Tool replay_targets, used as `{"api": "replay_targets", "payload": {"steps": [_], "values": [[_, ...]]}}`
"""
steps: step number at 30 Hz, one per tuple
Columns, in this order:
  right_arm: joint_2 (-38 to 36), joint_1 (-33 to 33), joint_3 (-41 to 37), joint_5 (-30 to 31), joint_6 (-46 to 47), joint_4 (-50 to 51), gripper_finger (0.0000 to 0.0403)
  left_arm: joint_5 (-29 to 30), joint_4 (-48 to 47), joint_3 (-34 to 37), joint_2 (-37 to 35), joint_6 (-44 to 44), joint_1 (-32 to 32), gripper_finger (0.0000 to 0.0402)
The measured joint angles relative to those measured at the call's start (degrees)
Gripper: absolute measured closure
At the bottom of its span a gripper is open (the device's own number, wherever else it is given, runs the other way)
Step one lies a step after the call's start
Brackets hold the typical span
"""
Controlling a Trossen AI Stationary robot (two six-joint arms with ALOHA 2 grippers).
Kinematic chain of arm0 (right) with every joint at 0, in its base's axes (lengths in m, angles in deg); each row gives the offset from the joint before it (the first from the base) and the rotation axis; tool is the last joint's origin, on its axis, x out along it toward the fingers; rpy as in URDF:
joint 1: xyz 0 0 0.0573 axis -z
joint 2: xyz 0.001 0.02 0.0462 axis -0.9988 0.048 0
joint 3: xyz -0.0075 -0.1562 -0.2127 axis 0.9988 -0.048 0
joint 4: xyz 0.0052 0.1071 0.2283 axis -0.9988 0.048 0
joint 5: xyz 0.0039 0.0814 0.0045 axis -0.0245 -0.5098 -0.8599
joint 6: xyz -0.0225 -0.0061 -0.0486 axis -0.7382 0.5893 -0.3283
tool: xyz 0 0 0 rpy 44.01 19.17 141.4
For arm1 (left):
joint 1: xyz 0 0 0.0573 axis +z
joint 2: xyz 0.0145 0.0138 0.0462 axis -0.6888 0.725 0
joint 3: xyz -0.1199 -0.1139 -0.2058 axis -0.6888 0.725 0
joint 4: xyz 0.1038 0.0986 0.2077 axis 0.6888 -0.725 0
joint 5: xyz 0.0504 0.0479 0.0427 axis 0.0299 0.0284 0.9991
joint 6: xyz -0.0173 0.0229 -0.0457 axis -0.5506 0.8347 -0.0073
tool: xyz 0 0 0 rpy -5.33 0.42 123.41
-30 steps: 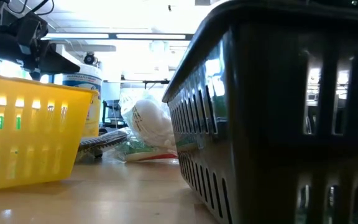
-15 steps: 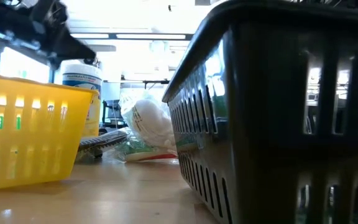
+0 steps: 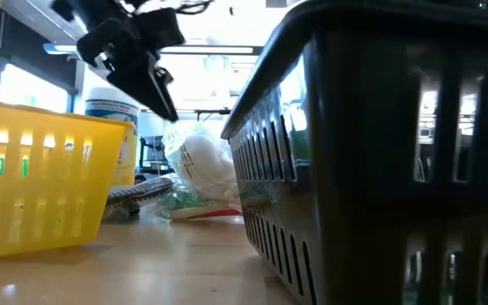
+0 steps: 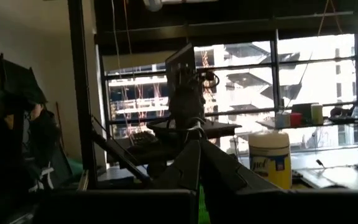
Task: Pick & Place Travel size toiletries
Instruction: Put the green shampoo into the green bin
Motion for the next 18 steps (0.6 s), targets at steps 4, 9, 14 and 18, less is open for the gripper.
{"api": "replay_targets", "payload": {"steps": [4, 9, 14, 18], "values": [[0.0, 0.0, 0.0, -1.13, 1.52, 3.36, 0.04, -6.27, -0.88, -5.75, 8.63, 3.81, -2.55, 0.0195], [-0.02, 0.0, 0.0, -1.42, 1.72, 4.04, 0.04, -5.93, -9.44, -13.04, 17.53, 10.66, -4.76, 0.0185], [-0.02, 0.0, 0.0, -2.82, 1.72, 4.35, 0.04, -5.8, -11.55, -15.72, 22.48, 16.33, -4.61, 0.0184], [-0.02, 0.0, 0.0, -2.69, 1.72, 4.69, 0.04, -4.92, -11.53, -15.94, 24.2, 17.53, -4.59, 0.0184]]}}
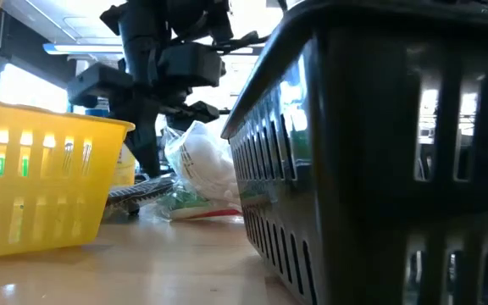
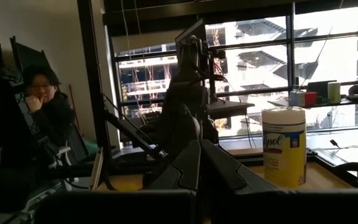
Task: Pick & Place Travel size toiletries
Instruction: Put the green shampoo into the green bin
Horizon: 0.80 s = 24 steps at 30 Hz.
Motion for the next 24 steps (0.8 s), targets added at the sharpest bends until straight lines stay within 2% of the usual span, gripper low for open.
{"api": "replay_targets", "payload": {"steps": [11, 20, 24], "values": [[0.0, 0.0, 0.0, 0.18, 0.0, 0.51, 0.04, 2.74, -0.23, 0.07, 4.92, 2.55, -0.02, 0.0184], [0.0, 0.0, -0.02, 0.2, -0.04, 1.3, 0.04, 2.63, 0.71, 0.04, 5.16, 2.72, -0.02, 0.0185], [0.0, 0.0, -0.02, 0.4, -0.04, 1.32, 0.04, 2.57, 1.05, 0.04, 5.18, 2.72, -0.02, 0.0201]]}}
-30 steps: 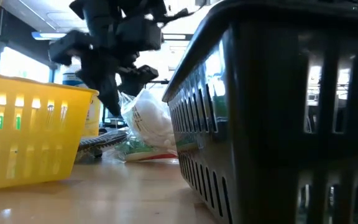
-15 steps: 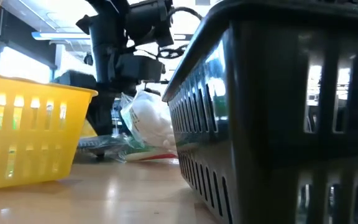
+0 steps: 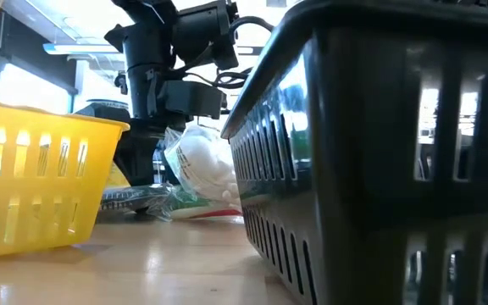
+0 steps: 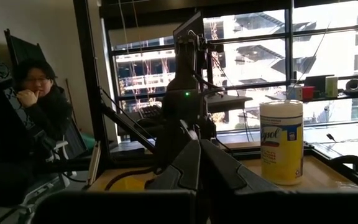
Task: Pick & Place Travel size toiletries
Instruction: Put the green shampoo into the green bin
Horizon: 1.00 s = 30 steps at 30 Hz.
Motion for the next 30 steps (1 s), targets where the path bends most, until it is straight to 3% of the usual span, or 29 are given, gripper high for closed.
{"api": "replay_targets", "payload": {"steps": [5, 14, 23, 30], "values": [[0.0, 0.0, 0.0, 0.01, -0.07, 0.86, 0.04, 0.01, 0.82, 0.0, 0.0, 0.01, 0.0, 0.0243], [0.01, 0.0, 0.0, 0.35, -0.02, 1.29, 0.04, 0.42, 0.5, 0.0, -0.14, -0.91, -0.04, 0.0239], [0.0, -0.01, 0.0, 0.25, 0.85, 1.3, 0.04, 4.65, -1.67, 0.04, -1.26, -1.33, -0.55, 0.0243], [0.0, -0.02, 0.0, 0.24, 0.85, 1.29, 0.04, 5.55, -4.1, 0.09, -6.34, -1.56, -0.45, 0.0243]]}}
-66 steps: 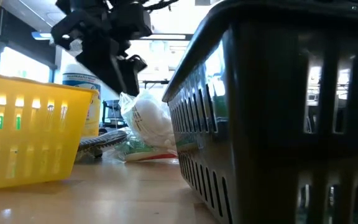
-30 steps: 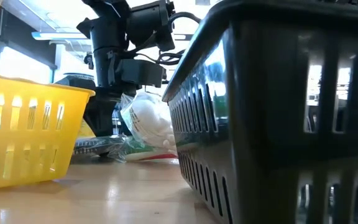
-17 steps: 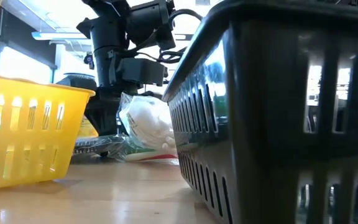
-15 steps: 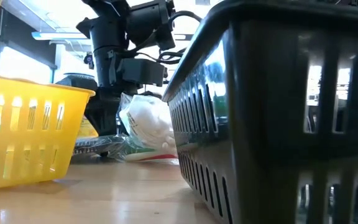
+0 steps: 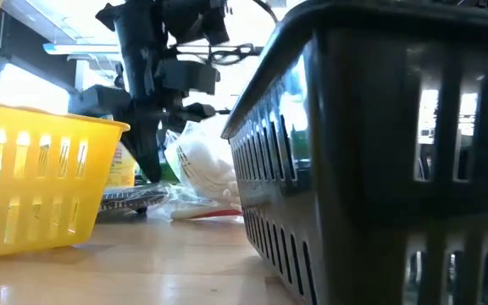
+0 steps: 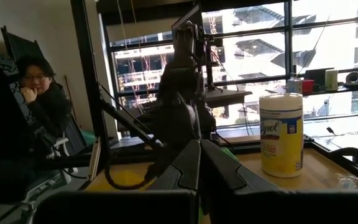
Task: Pick & Place Travel size toiletries
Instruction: Put the green shampoo into the green bin
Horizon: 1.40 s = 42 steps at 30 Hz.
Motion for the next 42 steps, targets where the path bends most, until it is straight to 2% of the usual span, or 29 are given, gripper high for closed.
{"api": "replay_targets", "payload": {"steps": [12, 18, 29, 35, 39, 42], "values": [[0.01, 0.02, 0.0, -0.17, 0.02, 0.04, 0.04, 0.5, -4.47, -0.02, -11.41, -4.85, -0.06, 0.0243], [0.01, 0.01, 0.0, -0.5, 0.26, 0.03, 0.04, -2.87, -9.2, -0.02, -17.22, -7.78, -0.08, 0.0244], [0.0, 0.02, 0.0, -0.48, 0.28, 0.23, 0.04, -3.06, -16.15, -0.02, -30.03, -15.53, -0.08, 0.0244], [0.02, 0.0, -0.01, -0.48, 0.7, 1.54, 0.04, -2.63, -19.55, 2.39, -40.02, -23.27, -1.8, 0.0245], [0.0, 0.02, -0.02, -0.46, 0.72, 1.77, 0.04, -2.68, -19.15, 6.23, -46.93, -33.95, -4.11, 0.0245], [0.02, 0.02, -0.02, -0.46, 0.71, 2.19, 0.04, -0.38, -18.23, 9.72, -50.91, -44.18, -6.6, 0.0245]]}}
